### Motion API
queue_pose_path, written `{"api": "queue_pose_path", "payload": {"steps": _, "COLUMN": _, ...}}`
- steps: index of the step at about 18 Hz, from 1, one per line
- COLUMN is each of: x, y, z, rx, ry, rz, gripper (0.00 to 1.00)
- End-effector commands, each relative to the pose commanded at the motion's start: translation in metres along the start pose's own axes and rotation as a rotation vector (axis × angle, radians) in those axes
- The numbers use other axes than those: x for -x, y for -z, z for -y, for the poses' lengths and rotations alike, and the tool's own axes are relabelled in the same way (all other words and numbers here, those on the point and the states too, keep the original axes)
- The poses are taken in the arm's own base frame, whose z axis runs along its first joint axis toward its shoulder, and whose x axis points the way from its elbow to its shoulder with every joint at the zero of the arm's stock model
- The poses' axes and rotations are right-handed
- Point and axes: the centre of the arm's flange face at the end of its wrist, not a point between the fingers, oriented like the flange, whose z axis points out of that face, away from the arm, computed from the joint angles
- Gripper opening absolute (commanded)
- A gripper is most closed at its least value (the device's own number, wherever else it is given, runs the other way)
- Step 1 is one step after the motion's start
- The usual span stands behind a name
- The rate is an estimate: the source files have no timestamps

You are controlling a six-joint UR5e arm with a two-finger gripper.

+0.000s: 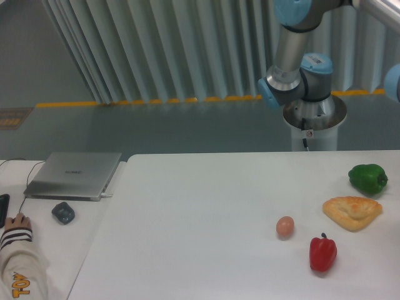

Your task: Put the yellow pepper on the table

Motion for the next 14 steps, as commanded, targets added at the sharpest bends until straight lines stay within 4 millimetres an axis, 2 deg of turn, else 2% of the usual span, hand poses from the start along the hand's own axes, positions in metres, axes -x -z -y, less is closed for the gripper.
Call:
{"api": "queue_pose_path", "payload": {"steps": 1, "x": 0.013, "y": -0.011, "z": -0.002, "rx": -0.018, "ry": 0.075, "rz": 0.025, "gripper": 1.0}}
{"api": "queue_pose_path", "payload": {"steps": 5, "x": 0.027, "y": -0.03, "z": 0.006, "rx": -0.071, "ry": 0.168, "rz": 0.033, "gripper": 1.0}}
{"api": "queue_pose_path", "payload": {"steps": 10, "x": 0.037, "y": -0.049, "z": 0.014, "rx": -0.104, "ry": 0.258, "rz": 0.059, "gripper": 1.0}}
{"api": "queue_pose_path", "payload": {"steps": 14, "x": 0.037, "y": -0.074, "z": 0.015, "rx": -0.117, "ry": 0.29, "rz": 0.068, "gripper": 1.0}}
